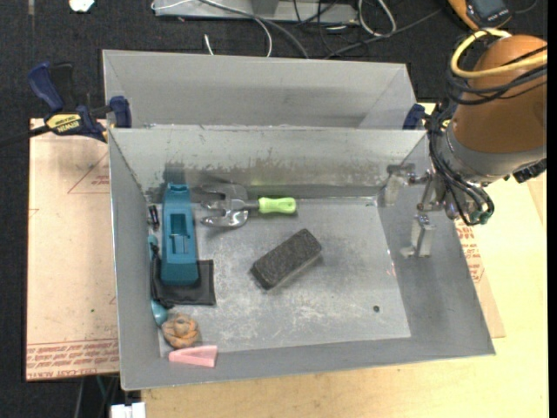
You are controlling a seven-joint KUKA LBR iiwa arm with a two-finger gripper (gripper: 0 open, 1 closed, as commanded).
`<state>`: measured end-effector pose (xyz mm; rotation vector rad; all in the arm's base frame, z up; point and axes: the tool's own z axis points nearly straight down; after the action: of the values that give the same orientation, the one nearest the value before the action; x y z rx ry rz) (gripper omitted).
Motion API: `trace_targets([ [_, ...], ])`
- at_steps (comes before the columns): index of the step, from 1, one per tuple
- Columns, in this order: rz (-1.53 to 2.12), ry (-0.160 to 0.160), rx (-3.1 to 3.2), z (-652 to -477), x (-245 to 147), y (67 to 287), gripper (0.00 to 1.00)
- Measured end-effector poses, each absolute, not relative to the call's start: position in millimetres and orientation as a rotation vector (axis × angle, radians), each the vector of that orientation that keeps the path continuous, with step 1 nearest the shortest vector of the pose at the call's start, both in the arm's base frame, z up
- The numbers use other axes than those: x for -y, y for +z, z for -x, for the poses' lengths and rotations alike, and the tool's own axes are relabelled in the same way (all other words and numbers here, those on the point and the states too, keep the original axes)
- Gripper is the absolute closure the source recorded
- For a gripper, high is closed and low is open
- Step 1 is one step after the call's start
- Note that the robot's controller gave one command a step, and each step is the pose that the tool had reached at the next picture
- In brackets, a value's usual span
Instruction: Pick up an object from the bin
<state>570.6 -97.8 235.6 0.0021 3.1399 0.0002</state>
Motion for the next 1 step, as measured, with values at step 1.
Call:
trace_targets([
  [1,-0.060,0.001,-3.133,-588.7,76.9,179.6,0.00],
])
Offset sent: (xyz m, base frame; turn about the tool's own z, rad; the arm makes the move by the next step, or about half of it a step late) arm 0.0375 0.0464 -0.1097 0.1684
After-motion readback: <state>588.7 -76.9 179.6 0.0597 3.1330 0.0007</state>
